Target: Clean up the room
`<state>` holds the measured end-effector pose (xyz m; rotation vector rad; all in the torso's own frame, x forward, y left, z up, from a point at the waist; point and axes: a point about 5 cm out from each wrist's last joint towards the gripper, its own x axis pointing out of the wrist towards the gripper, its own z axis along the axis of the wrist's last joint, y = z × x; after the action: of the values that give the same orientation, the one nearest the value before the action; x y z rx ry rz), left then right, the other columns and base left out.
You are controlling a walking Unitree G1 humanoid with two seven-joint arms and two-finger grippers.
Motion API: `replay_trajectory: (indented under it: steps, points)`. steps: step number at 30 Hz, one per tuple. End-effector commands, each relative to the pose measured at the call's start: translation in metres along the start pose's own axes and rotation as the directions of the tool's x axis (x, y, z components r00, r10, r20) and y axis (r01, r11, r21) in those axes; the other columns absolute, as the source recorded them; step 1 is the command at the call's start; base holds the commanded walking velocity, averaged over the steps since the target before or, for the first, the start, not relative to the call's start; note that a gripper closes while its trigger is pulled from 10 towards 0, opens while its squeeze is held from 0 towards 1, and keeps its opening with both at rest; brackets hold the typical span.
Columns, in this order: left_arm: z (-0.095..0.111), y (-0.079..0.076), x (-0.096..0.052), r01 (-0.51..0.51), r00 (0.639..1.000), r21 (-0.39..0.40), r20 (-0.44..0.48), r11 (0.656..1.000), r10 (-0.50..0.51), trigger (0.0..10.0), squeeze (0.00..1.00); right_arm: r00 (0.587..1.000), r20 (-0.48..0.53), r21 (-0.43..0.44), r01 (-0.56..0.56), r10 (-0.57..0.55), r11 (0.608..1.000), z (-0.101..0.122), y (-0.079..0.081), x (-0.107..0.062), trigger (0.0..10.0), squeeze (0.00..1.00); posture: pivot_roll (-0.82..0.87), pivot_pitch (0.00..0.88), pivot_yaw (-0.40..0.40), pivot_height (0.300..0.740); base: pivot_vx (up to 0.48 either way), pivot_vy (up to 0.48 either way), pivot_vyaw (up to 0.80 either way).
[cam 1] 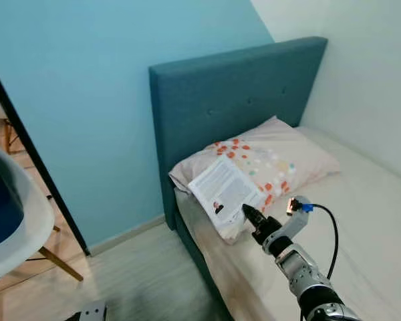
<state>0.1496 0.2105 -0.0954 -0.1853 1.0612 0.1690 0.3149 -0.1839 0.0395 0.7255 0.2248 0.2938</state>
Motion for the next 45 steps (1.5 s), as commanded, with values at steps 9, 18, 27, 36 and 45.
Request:
replay_trajectory:
  steps: [9,18,27,36,45]
  points:
    - [-0.002,0.007,-0.001,-0.032,0.999,-0.023,-0.012,0.999,0.032,10.0,0.00,0.995,-0.064,-0.005,0.081,-0.081,0.997,-0.005,-0.011,-0.007,10.0,0.00,-0.09,0.000,-0.022,0.731,0.000,0.000,0.00]
    - [0.007,0.010,-0.001,-0.056,0.998,-0.069,0.034,0.996,0.058,10.0,0.00,0.993,-0.060,0.028,0.102,-0.100,0.994,-0.001,-0.015,-0.008,10.0,0.00,-0.09,0.000,-0.028,0.696,0.000,0.000,0.00]
    - [0.064,0.017,-0.002,-0.113,0.963,-0.055,0.240,0.992,0.123,10.0,0.00,0.987,-0.079,0.053,0.145,-0.140,0.988,0.006,-0.033,-0.025,10.0,0.00,-0.09,0.000,-0.027,0.651,0.000,0.000,0.00]
    - [0.099,0.015,-0.006,-0.119,0.928,-0.068,0.348,0.991,0.135,10.0,0.00,0.984,-0.053,0.055,0.172,-0.169,0.984,0.016,-0.040,-0.030,10.0,0.00,-0.09,0.000,-0.017,0.626,0.000,0.000,0.00]
    - [0.098,0.008,-0.005,-0.116,0.926,-0.017,0.359,0.993,0.114,10.0,0.00,0.983,-0.036,0.069,0.182,-0.180,0.981,0.018,-0.043,-0.033,10.0,0.00,-0.08,0.000,-0.011,0.586,0.000,0.000,0.00]
